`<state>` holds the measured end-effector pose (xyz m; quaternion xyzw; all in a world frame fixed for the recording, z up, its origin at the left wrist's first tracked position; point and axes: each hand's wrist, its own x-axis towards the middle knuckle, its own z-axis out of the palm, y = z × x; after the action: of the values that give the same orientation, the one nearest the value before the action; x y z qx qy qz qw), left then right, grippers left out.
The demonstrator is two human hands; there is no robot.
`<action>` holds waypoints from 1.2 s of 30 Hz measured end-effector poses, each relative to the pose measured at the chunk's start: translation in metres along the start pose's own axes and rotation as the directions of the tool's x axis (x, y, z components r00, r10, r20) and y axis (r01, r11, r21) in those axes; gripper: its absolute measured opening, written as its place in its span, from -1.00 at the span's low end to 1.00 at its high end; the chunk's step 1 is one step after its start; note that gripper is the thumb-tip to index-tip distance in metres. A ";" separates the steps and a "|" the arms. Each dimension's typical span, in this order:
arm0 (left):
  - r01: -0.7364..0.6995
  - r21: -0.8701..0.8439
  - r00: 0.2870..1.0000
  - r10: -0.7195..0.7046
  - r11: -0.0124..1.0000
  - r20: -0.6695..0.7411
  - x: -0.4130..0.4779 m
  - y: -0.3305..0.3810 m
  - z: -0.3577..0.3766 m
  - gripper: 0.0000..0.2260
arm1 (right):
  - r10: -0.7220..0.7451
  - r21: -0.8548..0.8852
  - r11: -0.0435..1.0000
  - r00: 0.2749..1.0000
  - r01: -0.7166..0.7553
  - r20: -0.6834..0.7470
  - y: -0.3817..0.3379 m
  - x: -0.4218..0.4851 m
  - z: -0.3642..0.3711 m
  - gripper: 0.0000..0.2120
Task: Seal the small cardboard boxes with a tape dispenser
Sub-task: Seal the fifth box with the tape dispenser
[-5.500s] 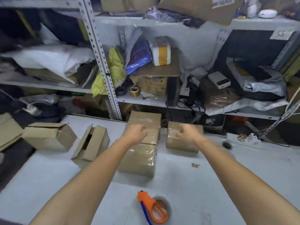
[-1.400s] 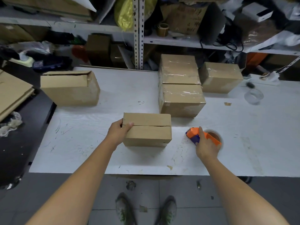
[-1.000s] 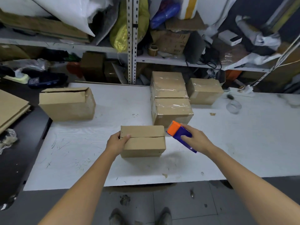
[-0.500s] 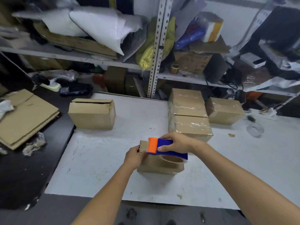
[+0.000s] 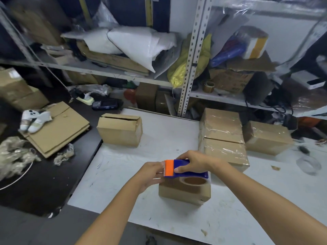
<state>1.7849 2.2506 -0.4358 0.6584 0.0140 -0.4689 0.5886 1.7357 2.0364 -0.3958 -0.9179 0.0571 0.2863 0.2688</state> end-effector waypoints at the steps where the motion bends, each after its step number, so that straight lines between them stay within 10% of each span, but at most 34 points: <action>1: 0.007 -0.042 1.000 -0.007 0.999 0.006 -0.001 0.001 0.000 -0.73 | -0.001 -0.001 1.000 1.000 0.001 -0.001 0.000 0.000 0.000 -0.37; 31: 0.077 0.122 0.936 -0.030 0.990 -0.350 0.047 -0.043 -0.024 -0.95 | 0.221 -0.352 0.914 0.975 -0.201 0.018 -0.041 0.017 0.013 -0.51; 36: 0.120 0.427 0.946 0.028 0.897 -0.324 0.049 -0.044 -0.017 -0.77 | 0.221 -0.353 0.914 0.975 -0.201 0.017 -0.041 0.016 0.013 -0.45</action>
<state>1.7975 2.2518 -0.5030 0.8414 0.0191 -0.3599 0.4027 1.7529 2.0792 -0.3949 -0.9310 0.0964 0.3449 0.0705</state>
